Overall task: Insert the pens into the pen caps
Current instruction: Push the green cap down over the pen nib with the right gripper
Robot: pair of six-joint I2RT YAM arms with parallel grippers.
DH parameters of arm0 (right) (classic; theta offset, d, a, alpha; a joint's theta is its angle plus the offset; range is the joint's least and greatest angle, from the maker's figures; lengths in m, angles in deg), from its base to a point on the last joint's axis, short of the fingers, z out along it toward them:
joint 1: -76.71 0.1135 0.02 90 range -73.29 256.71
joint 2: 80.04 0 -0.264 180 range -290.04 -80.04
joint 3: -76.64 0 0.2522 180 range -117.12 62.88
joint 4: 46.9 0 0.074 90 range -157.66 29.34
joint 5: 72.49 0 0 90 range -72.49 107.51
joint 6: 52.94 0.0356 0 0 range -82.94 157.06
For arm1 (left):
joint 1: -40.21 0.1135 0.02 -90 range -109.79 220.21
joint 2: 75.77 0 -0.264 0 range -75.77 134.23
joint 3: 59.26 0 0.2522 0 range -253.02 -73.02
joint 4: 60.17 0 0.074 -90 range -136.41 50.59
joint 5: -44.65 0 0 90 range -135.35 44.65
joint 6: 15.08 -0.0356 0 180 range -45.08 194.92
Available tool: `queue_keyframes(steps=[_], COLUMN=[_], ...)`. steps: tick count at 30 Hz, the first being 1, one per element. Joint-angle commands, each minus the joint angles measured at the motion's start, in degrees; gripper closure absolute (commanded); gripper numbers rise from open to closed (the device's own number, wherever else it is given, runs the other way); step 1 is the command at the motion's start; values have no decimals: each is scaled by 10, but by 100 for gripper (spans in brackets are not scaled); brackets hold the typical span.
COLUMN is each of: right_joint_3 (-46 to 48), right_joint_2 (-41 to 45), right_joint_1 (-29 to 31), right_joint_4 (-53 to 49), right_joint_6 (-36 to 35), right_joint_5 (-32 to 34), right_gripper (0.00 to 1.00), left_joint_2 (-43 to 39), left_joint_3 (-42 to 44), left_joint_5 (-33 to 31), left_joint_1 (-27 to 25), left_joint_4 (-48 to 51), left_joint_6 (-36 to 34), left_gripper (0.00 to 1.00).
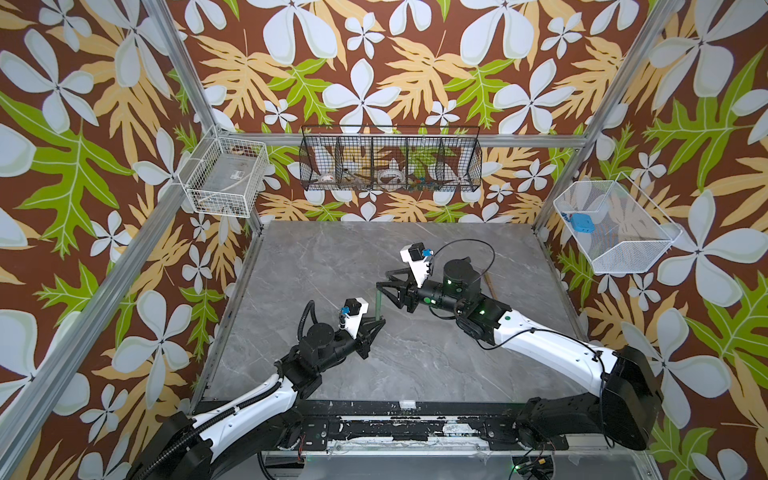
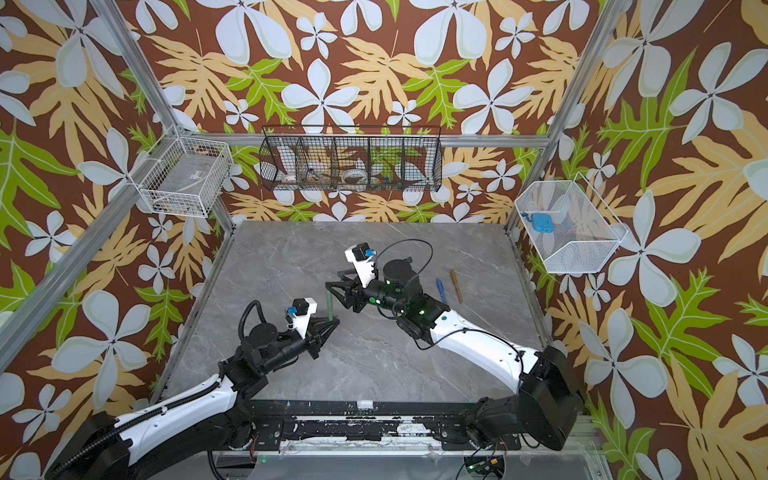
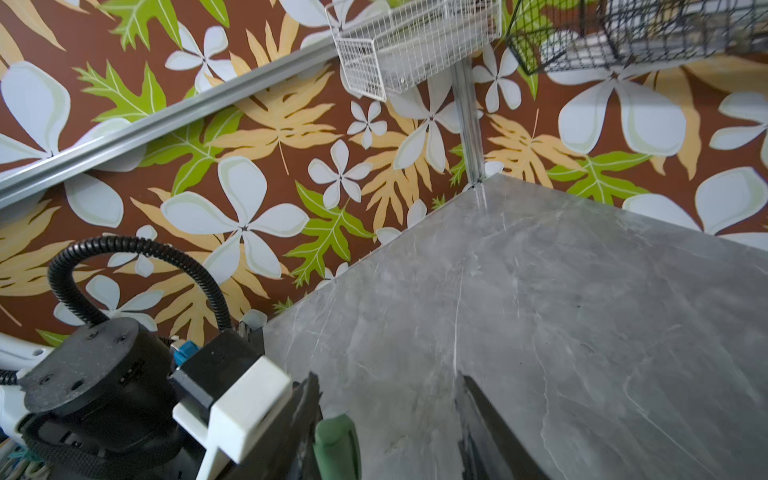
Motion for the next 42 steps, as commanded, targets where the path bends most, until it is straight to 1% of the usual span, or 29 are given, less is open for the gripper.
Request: queue_keyframes(steps=[1,4,11,17,20,23,26,28,33,36,42], right_joint_3=[-10,-3,21,19,8,7,12,16,14,13,16], right_joint_2=[-9,-11,11,-4,-19,-25,-25,-26,-51,-62,-55], right_joint_1=[1,2,2,2,2,1,1,2,2,2,1], right_joint_4=[-29,-11,6,12,4,8,19,25,44,55,32], right_joint_6=[-6,-7,-8,-5,-7,-10,-5,-1,19,26,13], right_joint_5=[-32,-62,-52,-54,-57,-57,-60,-64,-99,-117,-123], right_gripper=[47,48,48,51,54,54,65,69,91,99,100], left_joint_2=[0,0,17,32,28,23,17,12,9,9,0], left_joint_3=[-2,-1,-3,-9,-7,-7,-8,-5,-6,-9,-26], left_joint_5=[-7,-12,-8,2,3,-1,-12,-18,-33,-43,-86], left_joint_1=[1,1,1,1,1,1,1,1,1,0,1], left_joint_4=[-3,-1,-9,-10,-11,-8,3,0,0,-6,-8], left_joint_6=[-4,-6,-2,-1,-1,-4,-8,-9,-10,-7,3], left_gripper=[100,100,100,100,100,100,100,100,100,100,100])
